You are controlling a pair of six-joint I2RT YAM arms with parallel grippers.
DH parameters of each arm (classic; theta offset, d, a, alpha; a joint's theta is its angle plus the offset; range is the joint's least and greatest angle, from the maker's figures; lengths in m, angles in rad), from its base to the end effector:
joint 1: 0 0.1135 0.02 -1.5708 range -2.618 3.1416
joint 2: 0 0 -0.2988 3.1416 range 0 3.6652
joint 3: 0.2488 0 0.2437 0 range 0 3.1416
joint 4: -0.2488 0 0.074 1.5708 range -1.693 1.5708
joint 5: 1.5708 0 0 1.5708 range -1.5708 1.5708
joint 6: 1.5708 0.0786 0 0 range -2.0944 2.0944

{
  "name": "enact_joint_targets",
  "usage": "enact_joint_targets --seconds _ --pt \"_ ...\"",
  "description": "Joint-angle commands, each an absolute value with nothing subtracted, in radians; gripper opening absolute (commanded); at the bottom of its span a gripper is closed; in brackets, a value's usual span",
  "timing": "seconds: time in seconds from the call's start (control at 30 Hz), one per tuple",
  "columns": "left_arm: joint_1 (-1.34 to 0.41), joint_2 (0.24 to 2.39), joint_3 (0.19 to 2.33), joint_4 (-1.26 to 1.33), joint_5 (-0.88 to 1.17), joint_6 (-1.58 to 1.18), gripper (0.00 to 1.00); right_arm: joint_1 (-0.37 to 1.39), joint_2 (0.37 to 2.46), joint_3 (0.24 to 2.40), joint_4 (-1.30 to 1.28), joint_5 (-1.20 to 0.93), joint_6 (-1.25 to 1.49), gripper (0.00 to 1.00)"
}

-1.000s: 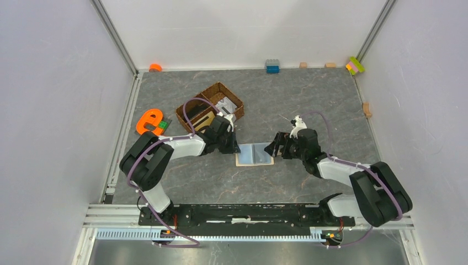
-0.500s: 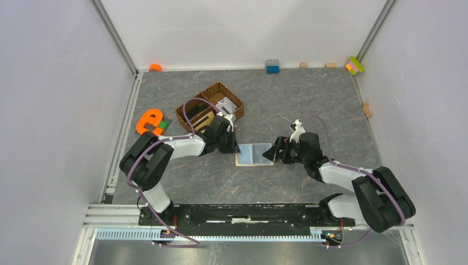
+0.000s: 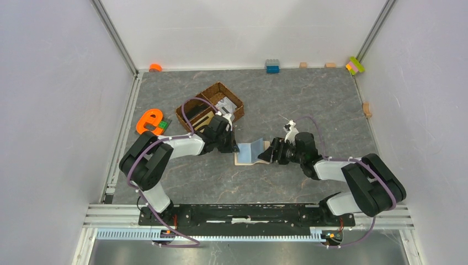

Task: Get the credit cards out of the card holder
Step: Pick up the card holder from the center of the board.

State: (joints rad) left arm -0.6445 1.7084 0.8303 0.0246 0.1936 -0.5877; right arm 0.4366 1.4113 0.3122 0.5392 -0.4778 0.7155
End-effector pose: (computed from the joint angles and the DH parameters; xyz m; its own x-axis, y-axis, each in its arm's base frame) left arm 0.2766 -0.2268 0.1521 -0.8843 -0.0160 -0.4667 0.2408 0.8406 -0.4851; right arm 0.2160 0.1407 0.1490 -0.8412 0.2503 -0.4793 -0.2342 0.6303 0.7402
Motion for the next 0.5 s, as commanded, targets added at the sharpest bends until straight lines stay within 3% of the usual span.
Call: enact_joint_targets --seconds 0.0,0.07,0.2,0.27,0.33,0.47 --pt "-0.647 1.735 0.815 -0.012 0.195 -0.591 0.02 0.442 1.425 0.281 0.586 -0.518 0.769 0.74" --pt "-0.647 1.735 0.815 -0.012 0.197 -0.593 0.02 0.427 1.427 0.258 0.648 -0.551 0.811 0.75" --pt "-0.646 1.736 0.813 -0.009 0.199 -0.593 0.02 0.405 1.437 0.184 0.814 -0.544 0.928 0.92" --pt "-0.646 1.741 0.816 -0.007 0.206 -0.595 0.02 0.405 1.468 0.184 0.849 -0.550 0.947 0.92" --pt "-0.646 1.744 0.818 -0.008 0.212 -0.596 0.02 0.407 1.492 0.193 0.864 -0.567 0.959 0.91" --pt "-0.647 1.742 0.815 -0.005 0.214 -0.598 0.02 0.408 1.480 0.192 0.847 -0.547 0.944 0.74"
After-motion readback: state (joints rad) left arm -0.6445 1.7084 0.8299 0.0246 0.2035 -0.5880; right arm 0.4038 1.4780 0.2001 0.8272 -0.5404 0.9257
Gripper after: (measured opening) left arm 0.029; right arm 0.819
